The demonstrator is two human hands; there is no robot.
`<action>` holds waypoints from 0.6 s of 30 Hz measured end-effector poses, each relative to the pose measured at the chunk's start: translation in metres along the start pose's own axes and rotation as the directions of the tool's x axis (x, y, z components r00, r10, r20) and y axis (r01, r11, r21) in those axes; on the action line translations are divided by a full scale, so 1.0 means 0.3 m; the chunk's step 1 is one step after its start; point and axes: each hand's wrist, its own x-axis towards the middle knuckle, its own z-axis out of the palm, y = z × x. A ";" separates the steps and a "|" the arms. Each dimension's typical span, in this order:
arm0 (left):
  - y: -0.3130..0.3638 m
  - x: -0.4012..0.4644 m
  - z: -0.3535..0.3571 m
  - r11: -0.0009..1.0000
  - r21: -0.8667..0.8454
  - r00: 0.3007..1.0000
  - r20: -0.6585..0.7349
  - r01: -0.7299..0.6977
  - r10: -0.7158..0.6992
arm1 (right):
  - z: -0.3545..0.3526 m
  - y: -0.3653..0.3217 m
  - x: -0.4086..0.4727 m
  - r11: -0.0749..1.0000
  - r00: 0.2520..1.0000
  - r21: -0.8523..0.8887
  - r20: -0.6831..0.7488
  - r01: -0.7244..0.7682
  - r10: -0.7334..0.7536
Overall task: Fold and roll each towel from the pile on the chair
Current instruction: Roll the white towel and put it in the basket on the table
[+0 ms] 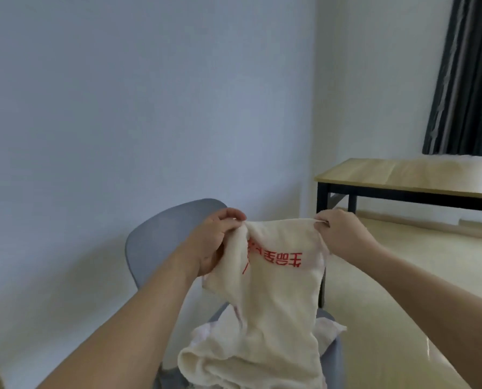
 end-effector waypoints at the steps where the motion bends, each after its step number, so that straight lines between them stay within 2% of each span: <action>1: 0.064 -0.026 0.006 0.999 0.027 0.999 0.033 -0.031 0.030 | -0.051 -0.034 -0.015 1.000 1.000 -0.019 -0.013 0.013 -0.013; 3: 0.200 -0.076 0.022 0.981 0.107 0.985 0.085 -0.160 0.151 | -0.170 -0.122 -0.029 0.998 0.997 0.024 -0.058 0.051 -0.049; 6: 0.400 -0.152 0.055 0.887 0.278 0.930 0.127 -0.368 0.346 | -0.338 -0.276 -0.057 0.988 0.981 0.081 -0.156 0.132 -0.118; 9: 0.576 -0.204 0.079 0.684 0.537 0.845 0.111 -0.494 0.523 | -0.472 -0.430 -0.108 0.987 0.979 0.055 -0.145 0.153 -0.144; 11: 0.695 -0.241 0.094 0.519 0.679 0.771 0.109 -0.519 0.628 | -0.563 -0.522 -0.133 0.982 0.985 0.112 -0.105 0.151 -0.139; 14: 0.867 -0.321 0.137 0.359 0.772 0.659 0.101 -0.525 0.745 | -0.705 -0.645 -0.187 0.967 0.989 0.206 -0.015 0.148 -0.148; 18: 1.074 -0.429 0.199 0.208 0.840 0.520 0.100 -0.501 0.848 | -0.872 -0.801 -0.255 0.975 0.975 0.001 0.011 0.223 -0.223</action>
